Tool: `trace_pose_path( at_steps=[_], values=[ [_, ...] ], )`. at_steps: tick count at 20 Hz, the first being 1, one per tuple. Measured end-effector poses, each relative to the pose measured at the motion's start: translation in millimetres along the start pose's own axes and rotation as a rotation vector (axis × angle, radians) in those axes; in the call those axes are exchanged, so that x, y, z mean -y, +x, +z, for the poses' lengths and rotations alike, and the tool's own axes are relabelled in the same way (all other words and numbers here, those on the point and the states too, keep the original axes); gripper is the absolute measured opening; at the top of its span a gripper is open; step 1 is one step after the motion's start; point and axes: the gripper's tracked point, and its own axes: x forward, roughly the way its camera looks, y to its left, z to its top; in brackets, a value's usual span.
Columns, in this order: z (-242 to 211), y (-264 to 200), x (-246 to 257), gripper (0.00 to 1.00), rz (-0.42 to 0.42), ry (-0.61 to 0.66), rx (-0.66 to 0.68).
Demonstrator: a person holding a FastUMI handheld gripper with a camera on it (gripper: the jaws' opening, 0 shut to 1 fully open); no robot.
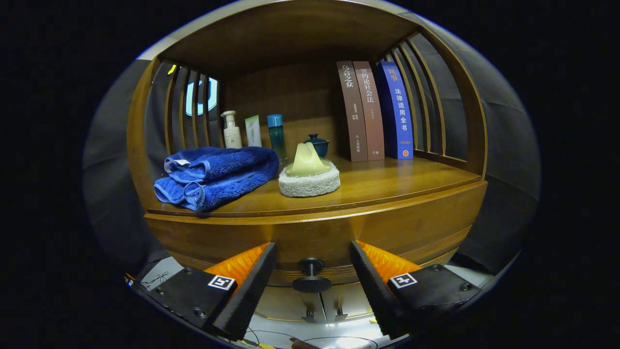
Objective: Pull open the drawer, take out the items inside it, and place them on the countertop above the cabinet.
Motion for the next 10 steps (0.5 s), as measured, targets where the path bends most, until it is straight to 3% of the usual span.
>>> trace_pose_path(
  at_steps=[10],
  values=[
    [9.8,-11.7,2.1,1.0,-0.007,-0.026,0.014]
  ],
)
